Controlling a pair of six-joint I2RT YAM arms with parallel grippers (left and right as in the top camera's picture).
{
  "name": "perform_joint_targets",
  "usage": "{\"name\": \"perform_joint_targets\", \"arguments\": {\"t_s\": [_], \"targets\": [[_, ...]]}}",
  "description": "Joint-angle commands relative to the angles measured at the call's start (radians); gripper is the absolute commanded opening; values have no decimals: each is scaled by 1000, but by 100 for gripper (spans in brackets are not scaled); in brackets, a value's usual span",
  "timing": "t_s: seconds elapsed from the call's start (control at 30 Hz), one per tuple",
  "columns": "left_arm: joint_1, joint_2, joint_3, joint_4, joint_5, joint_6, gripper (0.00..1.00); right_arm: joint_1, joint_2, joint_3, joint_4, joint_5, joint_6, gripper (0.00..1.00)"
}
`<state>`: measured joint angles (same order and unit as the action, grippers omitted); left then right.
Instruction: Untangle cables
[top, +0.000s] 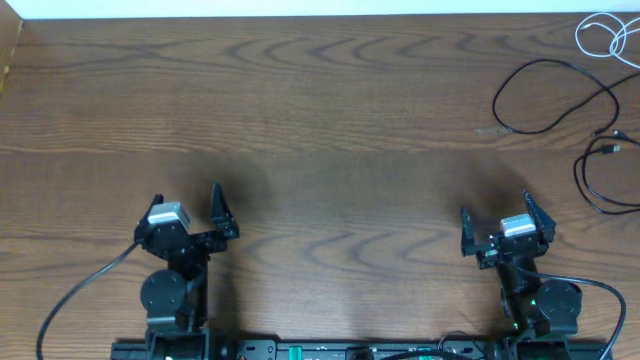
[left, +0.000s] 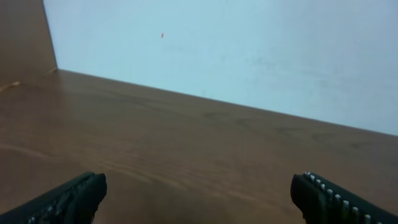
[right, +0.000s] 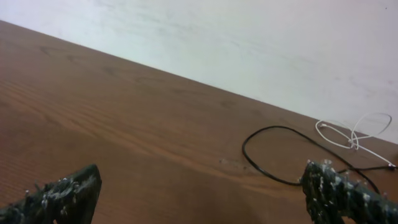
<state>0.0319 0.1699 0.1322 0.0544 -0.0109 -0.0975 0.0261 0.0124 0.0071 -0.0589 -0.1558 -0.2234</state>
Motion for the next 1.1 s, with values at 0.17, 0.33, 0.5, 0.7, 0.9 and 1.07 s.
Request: {"name": "perform_joint_targets", "arguments": {"t_s": [0.17,0.33,0.5,0.7,0.9,1.07], "targets": [[5,-106,-84,7,-28,64,100,-6,-4,-1,-5,7,9,99],[4,-138,-126,8,-28,64,100,-6,-4,-1,-5,7,9,99],[4,-169,-129,-39,-28,104,100,-6,-4,-1,-5,7,9,99],[4,-169,-128,-127,2,93,100,-6,-4,-1,-5,7,9,99],[4,-165,-128,-128,2,93,100,-6,-4,-1,-5,7,9,99],[4,-165,-128,-128,2,93,100,-6,-4,-1,-5,7,9,99]]}}
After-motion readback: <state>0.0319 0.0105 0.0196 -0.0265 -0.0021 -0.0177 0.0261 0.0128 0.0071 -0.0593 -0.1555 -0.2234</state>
